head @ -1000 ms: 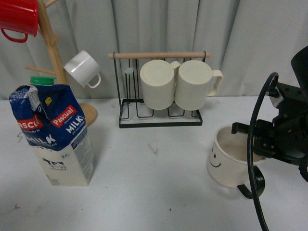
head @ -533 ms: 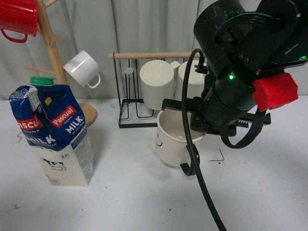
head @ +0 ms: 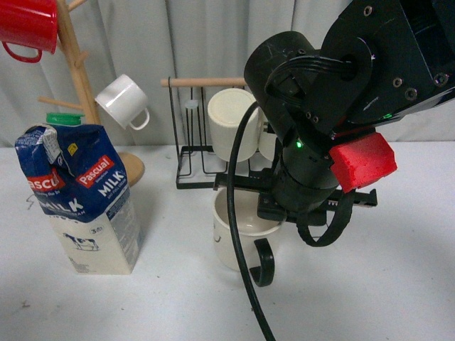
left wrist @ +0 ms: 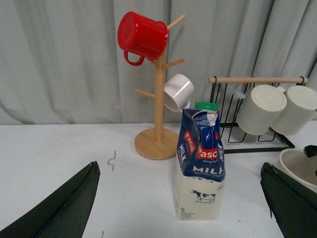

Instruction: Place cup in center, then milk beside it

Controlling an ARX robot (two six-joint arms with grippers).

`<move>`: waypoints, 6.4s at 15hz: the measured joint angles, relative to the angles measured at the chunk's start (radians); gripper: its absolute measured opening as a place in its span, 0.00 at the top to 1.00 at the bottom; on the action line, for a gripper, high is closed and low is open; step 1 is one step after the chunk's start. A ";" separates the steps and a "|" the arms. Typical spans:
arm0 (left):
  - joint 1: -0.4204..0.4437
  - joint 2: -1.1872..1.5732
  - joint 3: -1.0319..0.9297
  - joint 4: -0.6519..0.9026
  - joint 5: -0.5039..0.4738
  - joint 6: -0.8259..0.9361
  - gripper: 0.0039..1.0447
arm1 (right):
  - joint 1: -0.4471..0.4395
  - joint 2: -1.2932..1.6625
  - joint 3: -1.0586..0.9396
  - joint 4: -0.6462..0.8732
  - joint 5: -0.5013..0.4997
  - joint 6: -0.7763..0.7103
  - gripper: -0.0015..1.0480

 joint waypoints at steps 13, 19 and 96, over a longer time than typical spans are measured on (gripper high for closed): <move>0.000 0.000 0.000 0.000 0.000 0.000 0.06 | -0.015 -0.066 -0.021 0.095 -0.053 0.022 0.32; 0.000 0.000 0.000 0.000 0.001 0.000 0.06 | -0.050 -0.377 -0.412 0.842 0.114 -0.165 0.22; -0.070 1.650 0.620 0.630 0.113 0.068 0.73 | -0.478 -2.141 -1.382 0.325 -0.169 -0.552 0.06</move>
